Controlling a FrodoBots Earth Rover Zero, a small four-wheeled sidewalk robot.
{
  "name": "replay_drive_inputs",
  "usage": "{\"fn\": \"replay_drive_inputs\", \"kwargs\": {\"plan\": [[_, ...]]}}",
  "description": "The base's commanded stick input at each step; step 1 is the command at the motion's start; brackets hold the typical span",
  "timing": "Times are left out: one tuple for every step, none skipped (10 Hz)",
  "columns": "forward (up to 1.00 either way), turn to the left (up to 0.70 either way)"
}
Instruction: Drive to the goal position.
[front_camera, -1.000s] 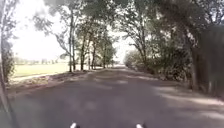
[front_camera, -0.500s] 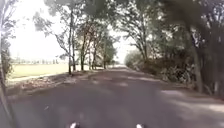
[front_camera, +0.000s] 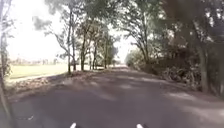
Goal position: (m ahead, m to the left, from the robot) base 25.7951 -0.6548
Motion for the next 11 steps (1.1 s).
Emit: {"fn": "replay_drive_inputs", "kwargs": {"plan": [[0.7, 0.0], [0.7, 0.0], [0.7, 0.0], [0.7, 0.0], [0.7, 0.0], [0.7, 0.0], [0.7, 0.0], [0.7, 0.0], [0.7, 0.0], [0.7, 0.0], [0.7, 0.0]]}}
